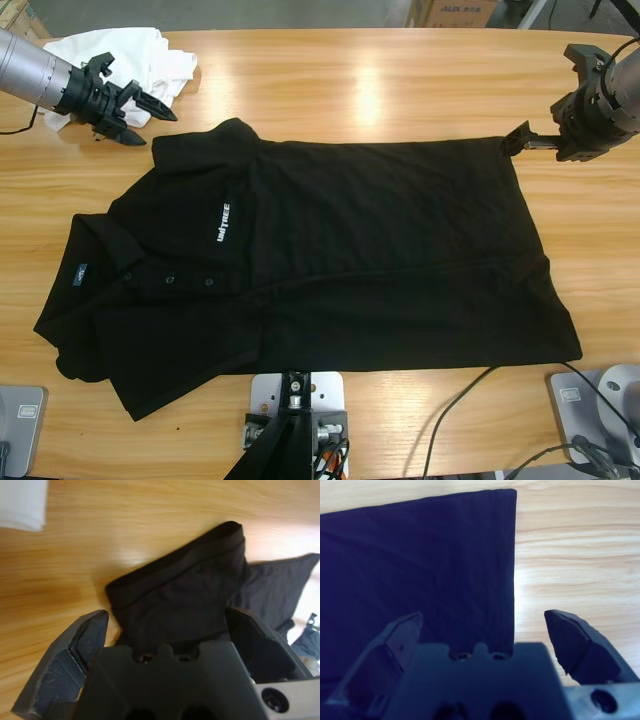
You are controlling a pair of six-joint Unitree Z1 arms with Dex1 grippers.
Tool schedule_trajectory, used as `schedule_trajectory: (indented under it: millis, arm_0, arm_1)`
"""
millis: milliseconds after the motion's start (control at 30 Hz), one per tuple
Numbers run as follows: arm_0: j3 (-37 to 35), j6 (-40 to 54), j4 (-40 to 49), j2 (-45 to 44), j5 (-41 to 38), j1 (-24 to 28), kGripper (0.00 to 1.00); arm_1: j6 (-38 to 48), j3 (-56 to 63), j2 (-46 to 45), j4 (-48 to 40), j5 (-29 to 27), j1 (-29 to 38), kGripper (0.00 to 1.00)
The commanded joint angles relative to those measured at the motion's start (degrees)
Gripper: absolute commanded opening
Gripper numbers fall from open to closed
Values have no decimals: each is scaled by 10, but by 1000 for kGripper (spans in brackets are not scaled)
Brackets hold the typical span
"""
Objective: Fold clothes
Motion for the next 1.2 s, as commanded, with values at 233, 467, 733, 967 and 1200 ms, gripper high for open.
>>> schedule_trajectory:
  millis: [233,467,733,967,1200]
  arm_0:
    - [5,-10,-3,53,34,-12,881]
    - [4,-17,-2,66,42,-20,881]
    - [-7,-20,0,75,49,-29,851]
    - [-40,-36,22,91,48,-42,699]
    - [-37,-35,22,94,45,-44,41]
  arm_1:
    - [8,24,13,-19,6,1,987]
    - [9,32,14,-29,6,1,987]
    - [9,32,13,-31,6,1,987]
    - [9,32,16,-35,6,1,987]
    - [9,34,15,-37,6,1,987]
